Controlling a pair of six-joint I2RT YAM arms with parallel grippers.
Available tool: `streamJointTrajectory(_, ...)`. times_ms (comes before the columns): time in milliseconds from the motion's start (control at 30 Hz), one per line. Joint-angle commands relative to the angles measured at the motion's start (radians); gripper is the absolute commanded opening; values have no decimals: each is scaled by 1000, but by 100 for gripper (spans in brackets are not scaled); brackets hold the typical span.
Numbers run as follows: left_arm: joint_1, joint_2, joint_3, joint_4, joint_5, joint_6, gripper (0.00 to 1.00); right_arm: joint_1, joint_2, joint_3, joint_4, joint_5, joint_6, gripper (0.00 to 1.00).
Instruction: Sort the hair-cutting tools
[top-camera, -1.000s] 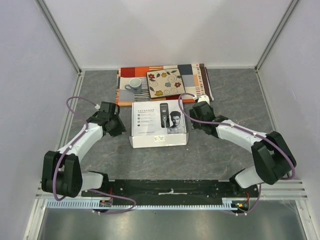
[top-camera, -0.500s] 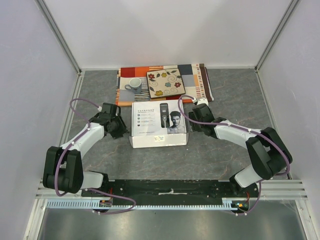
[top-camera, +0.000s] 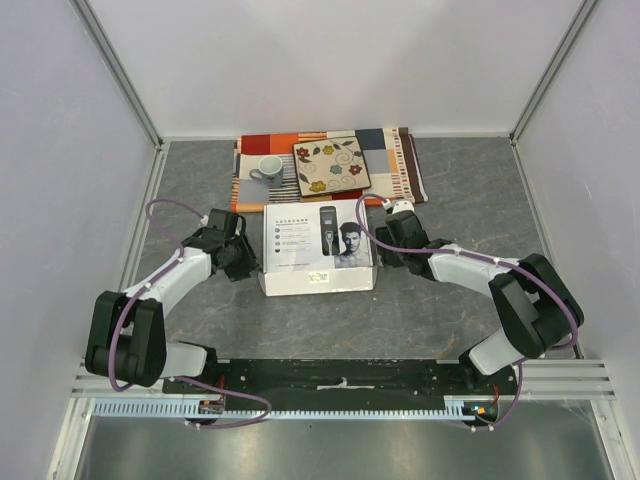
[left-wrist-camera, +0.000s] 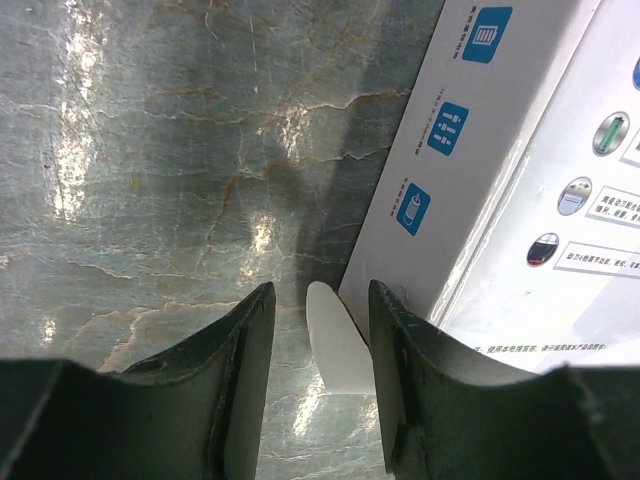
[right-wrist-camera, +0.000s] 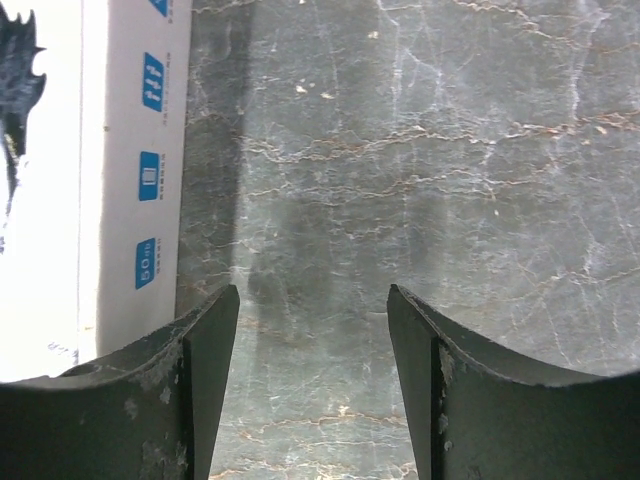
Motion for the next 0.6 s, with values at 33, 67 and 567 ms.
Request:
streamJointTrajectory(33, -10, 5, -8, 29, 7, 14, 49, -4, -21, -17, 57, -71, 8, 68)
streamJointTrajectory(67, -10, 3, -9, 28, 5, 14, 49, -4, -29, -17, 57, -79, 8, 68)
streamJointTrajectory(567, -18, -9, -39, 23, 13, 8, 47, 9, -127, -60, 59, -134, 6, 65)
